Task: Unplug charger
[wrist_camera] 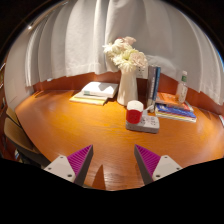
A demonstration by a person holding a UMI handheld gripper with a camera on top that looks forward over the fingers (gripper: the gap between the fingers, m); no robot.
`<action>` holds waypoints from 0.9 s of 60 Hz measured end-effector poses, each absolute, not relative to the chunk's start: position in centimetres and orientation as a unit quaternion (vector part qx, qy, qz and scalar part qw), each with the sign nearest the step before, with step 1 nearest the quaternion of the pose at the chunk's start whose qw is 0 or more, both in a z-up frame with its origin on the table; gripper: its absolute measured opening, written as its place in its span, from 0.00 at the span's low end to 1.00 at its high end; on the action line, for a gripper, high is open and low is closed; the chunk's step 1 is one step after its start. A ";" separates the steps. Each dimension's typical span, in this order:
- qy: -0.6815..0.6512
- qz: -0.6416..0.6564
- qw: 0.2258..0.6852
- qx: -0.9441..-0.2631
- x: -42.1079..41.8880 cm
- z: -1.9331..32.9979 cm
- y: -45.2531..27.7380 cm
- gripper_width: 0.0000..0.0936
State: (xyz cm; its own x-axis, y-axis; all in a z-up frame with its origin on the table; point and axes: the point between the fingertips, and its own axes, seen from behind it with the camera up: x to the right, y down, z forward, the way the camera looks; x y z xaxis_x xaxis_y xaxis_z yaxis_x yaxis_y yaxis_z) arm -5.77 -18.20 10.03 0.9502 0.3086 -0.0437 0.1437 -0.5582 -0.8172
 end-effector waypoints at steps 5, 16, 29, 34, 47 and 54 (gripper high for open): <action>-0.118 0.071 0.451 -0.882 -3.9 8.6 -14.2 0.88; -0.101 0.052 0.473 -0.874 -2.2 8.1 -6.0 0.89; -0.074 0.031 0.523 -0.848 -0.9 5.0 7.3 0.72; -0.062 0.038 0.532 -0.844 -1.6 4.7 8.2 0.55; -0.029 0.020 0.510 -0.859 -1.2 4.3 8.4 0.42; 0.046 0.041 0.547 -0.835 2.1 12.9 9.4 0.40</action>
